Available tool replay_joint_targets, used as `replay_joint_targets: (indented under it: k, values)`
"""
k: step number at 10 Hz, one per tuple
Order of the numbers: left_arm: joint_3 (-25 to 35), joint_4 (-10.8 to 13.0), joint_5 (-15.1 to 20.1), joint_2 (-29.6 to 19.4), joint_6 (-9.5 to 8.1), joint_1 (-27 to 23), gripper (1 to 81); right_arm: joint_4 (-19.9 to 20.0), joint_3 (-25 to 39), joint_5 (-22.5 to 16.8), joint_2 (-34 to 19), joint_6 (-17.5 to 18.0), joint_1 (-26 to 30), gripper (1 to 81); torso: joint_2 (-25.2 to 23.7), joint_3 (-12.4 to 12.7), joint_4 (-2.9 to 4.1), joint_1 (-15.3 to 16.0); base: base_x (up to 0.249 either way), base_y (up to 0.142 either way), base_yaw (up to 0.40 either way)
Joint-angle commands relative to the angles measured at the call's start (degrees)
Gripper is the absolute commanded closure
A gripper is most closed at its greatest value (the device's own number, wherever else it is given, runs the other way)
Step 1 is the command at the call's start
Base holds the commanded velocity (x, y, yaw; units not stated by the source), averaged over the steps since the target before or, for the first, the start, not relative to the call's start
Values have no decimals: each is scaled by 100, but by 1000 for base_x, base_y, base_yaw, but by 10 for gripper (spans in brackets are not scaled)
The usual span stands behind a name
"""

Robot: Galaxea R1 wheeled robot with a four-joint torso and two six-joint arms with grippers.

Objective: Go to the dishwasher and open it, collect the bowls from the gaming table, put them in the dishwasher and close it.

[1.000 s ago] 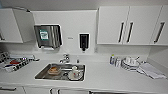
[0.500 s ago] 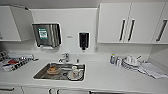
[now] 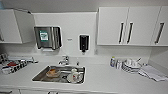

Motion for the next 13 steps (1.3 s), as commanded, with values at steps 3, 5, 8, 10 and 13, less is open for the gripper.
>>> replay_joint_targets:
  k: [3,5,8,10,13]
  values:
    - [-905,1683,-861,-192,-1866,-787,10,41,339,-280,-334,174,934,10,-947,-541,0,604,0,0,0]
    - [-862,1666,-764,-139,-1866,-883,10,59,541,-605,-387,183,1206,10,-1196,-693,0,759,0,0,0]
    - [-572,1682,-588,-244,-1866,-1024,10,76,699,-894,-448,340,1618,10,-1781,-1244,0,1132,0,0,0]
    - [-536,1683,-588,-297,-1892,-1059,10,121,787,-1184,-536,507,2005,10,-2179,-1340,0,1386,0,0,0]
    - [-580,1692,-597,-333,-1945,-1059,10,129,901,-1449,-624,754,2462,10,-1989,-1361,0,1277,0,0,0]
